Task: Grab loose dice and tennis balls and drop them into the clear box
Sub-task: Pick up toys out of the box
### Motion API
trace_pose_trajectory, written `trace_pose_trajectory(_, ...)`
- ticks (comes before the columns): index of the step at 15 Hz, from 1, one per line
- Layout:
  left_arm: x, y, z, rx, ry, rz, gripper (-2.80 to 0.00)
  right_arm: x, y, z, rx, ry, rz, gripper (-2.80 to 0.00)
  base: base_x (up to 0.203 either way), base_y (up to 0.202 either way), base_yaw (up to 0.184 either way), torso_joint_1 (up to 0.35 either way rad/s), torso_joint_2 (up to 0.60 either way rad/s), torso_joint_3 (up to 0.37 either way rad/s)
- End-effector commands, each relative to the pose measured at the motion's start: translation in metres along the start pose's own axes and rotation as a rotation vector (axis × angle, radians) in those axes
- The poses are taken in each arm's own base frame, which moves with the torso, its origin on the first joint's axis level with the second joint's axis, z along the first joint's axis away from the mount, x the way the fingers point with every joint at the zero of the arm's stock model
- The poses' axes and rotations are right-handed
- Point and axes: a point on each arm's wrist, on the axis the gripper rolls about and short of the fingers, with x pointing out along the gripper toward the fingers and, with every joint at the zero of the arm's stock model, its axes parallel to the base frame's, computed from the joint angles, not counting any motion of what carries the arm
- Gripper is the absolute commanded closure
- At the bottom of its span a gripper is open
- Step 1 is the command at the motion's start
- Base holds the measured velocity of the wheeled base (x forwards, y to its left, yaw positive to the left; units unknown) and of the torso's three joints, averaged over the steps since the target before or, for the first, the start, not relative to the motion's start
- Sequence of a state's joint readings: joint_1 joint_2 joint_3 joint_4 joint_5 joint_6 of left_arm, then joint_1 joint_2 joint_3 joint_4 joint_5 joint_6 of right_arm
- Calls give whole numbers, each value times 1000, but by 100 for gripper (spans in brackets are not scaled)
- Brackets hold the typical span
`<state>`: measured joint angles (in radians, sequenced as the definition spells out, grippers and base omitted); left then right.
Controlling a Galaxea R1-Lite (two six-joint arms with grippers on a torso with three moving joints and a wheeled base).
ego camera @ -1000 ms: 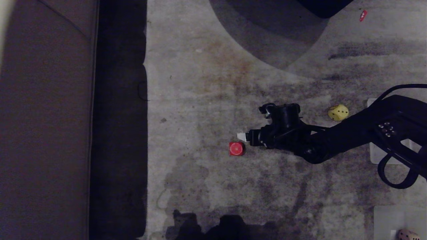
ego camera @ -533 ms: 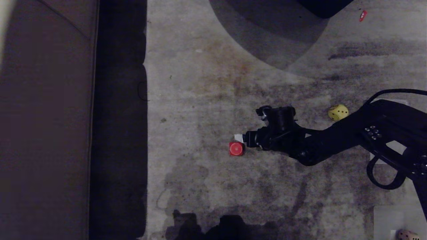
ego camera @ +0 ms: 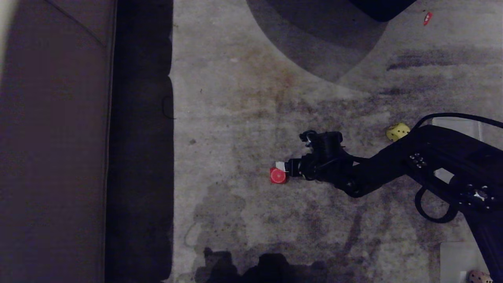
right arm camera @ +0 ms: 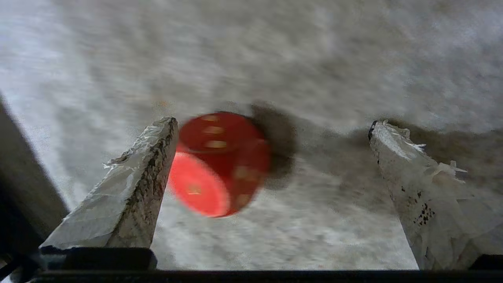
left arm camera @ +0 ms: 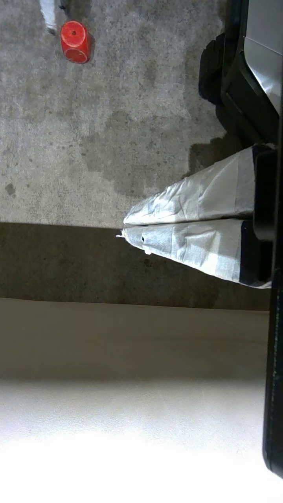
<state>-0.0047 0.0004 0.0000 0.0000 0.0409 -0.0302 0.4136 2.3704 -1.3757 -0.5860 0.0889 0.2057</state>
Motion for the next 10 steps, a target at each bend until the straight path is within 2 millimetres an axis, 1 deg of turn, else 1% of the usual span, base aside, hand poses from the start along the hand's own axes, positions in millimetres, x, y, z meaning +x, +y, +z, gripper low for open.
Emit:
trace_pose_trajectory(1, 0, 0, 0, 0, 3, 1, 0, 8, -6, -12, 4, 20, -9, -280, 0, 0, 0, 0, 0, 0)
trace_pose_trajectory(8, 0, 0, 0, 0, 3, 1, 0, 15, -12, -22, 7, 35, -20, -280, 0, 0, 0, 0, 0, 0)
trace_pose_trajectory(10, 0, 0, 0, 0, 1, 1, 0, 14, -12, -21, 7, 33, -17, -280, 0, 0, 0, 0, 0, 0)
